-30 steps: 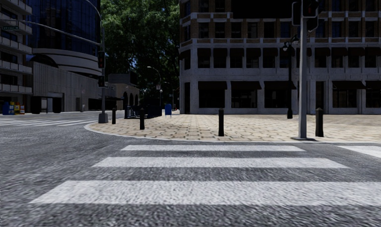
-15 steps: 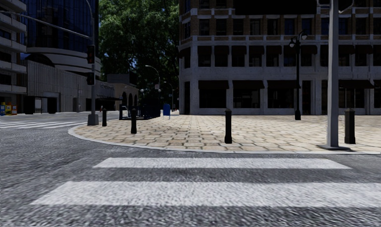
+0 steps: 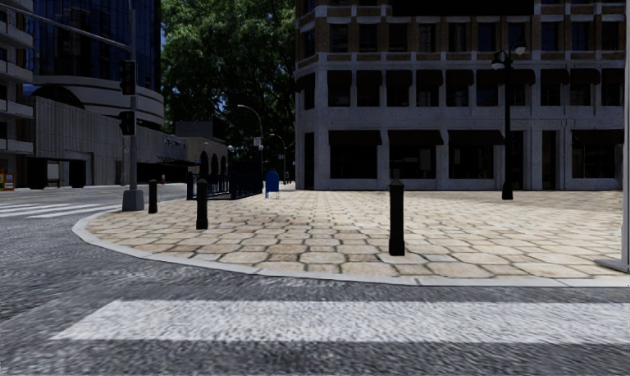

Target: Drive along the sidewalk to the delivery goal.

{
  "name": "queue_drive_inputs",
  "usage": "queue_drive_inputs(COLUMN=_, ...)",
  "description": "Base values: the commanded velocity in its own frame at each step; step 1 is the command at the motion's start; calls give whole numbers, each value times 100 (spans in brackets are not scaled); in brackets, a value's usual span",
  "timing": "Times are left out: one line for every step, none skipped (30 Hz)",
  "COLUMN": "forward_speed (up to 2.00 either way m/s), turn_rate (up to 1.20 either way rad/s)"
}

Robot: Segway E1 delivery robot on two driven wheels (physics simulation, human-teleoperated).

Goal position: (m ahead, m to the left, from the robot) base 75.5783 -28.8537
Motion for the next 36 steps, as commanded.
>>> queue_drive_inputs(forward_speed=200, turn_rate=0)
queue_drive_inputs(forward_speed=200, turn_rate=0)
queue_drive_inputs(forward_speed=200, turn_rate=0)
queue_drive_inputs(forward_speed=200, turn_rate=0)
queue_drive_inputs(forward_speed=200, turn_rate=0)
queue_drive_inputs(forward_speed=200, turn_rate=0)
queue_drive_inputs(forward_speed=200, turn_rate=0)
queue_drive_inputs(forward_speed=200, turn_rate=0)
queue_drive_inputs(forward_speed=200, turn_rate=0)
queue_drive_inputs(forward_speed=200, turn_rate=0)
queue_drive_inputs(forward_speed=200, turn_rate=0)
queue_drive_inputs(forward_speed=200, turn_rate=0)
queue_drive_inputs(forward_speed=200, turn_rate=0)
queue_drive_inputs(forward_speed=200, turn_rate=0)
queue_drive_inputs(forward_speed=200, turn_rate=0)
queue_drive_inputs(forward_speed=200, turn_rate=0)
queue_drive_inputs(forward_speed=200, turn_rate=0)
queue_drive_inputs(forward_speed=200, turn_rate=0)
queue_drive_inputs(forward_speed=200, turn_rate=0)
queue_drive_inputs(forward_speed=200, turn_rate=0)
queue_drive_inputs(forward_speed=200, turn_rate=0)
queue_drive_inputs(forward_speed=200, turn_rate=0)
queue_drive_inputs(forward_speed=200, turn_rate=0)
queue_drive_inputs(forward_speed=200, turn_rate=0)
queue_drive_inputs(forward_speed=200, turn_rate=0)
queue_drive_inputs(forward_speed=200, turn_rate=0)
queue_drive_inputs(forward_speed=192, turn_rate=0)
queue_drive_inputs(forward_speed=192, turn_rate=0)
queue_drive_inputs(forward_speed=189, turn_rate=0)
queue_drive_inputs(forward_speed=185, turn_rate=0)
queue_drive_inputs(forward_speed=185, turn_rate=0)
queue_drive_inputs(forward_speed=180, turn_rate=0)
queue_drive_inputs(forward_speed=166, turn_rate=0)
queue_drive_inputs(forward_speed=156, turn_rate=0)
queue_drive_inputs(forward_speed=156, turn_rate=0)
queue_drive_inputs(forward_speed=142, turn_rate=0)
